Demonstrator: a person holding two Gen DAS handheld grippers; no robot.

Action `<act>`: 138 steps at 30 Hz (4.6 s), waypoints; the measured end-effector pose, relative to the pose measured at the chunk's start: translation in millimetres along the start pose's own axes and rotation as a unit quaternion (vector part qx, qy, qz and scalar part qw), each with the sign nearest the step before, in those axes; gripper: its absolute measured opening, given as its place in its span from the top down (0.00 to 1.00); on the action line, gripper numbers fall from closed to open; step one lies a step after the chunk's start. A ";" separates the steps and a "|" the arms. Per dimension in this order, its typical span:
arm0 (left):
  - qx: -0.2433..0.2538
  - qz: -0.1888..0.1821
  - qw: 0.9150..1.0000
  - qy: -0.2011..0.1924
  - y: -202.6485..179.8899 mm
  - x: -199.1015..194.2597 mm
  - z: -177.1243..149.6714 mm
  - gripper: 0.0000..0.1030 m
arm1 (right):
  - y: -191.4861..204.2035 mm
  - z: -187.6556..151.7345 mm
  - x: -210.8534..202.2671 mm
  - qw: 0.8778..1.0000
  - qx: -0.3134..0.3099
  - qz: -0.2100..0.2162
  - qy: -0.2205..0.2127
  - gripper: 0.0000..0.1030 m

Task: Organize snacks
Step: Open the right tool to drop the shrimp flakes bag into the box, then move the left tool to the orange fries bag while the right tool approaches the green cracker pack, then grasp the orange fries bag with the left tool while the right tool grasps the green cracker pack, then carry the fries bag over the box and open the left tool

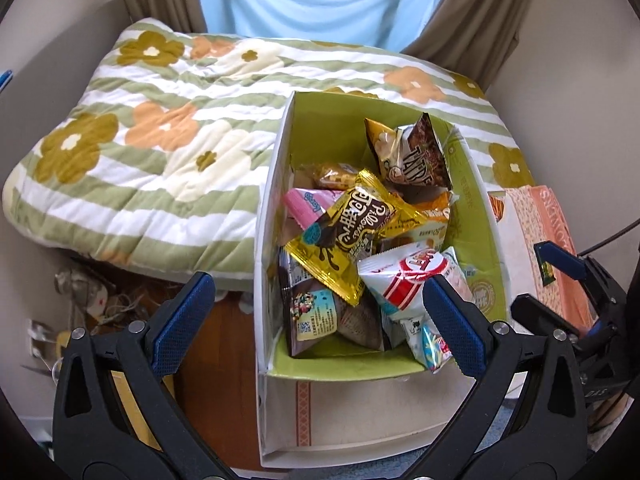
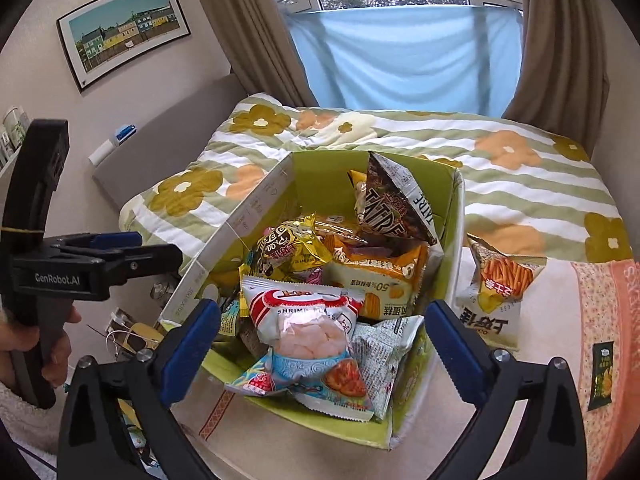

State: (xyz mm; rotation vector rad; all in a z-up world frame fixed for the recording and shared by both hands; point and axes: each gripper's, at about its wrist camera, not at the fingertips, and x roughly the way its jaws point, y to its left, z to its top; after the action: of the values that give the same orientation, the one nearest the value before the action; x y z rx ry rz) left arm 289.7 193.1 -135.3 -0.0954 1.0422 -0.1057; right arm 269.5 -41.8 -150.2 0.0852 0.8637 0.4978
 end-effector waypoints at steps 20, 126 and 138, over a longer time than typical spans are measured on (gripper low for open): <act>0.081 -0.069 0.994 -0.038 -120.7 -0.2 9.5 0.00 | -87.8 -36.1 -97.1 0.985 0.094 -0.138 -0.054 0.01; 0.017 0.025 0.999 -0.022 -279.4 88.1 54.8 0.46 | -277.9 -38.8 -59.3 0.992 -0.030 -0.084 0.084 0.60; 0.027 0.007 0.998 -0.062 -166.9 30.8 99.2 0.46 | -154.7 46.3 -61.7 0.996 -0.084 -0.040 0.007 0.60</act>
State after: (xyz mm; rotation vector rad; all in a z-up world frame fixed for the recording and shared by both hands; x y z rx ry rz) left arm 383.9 26.4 -90.4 -0.0459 0.9154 -0.1140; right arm 330.1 -200.5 -117.9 -0.1071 0.8330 0.4942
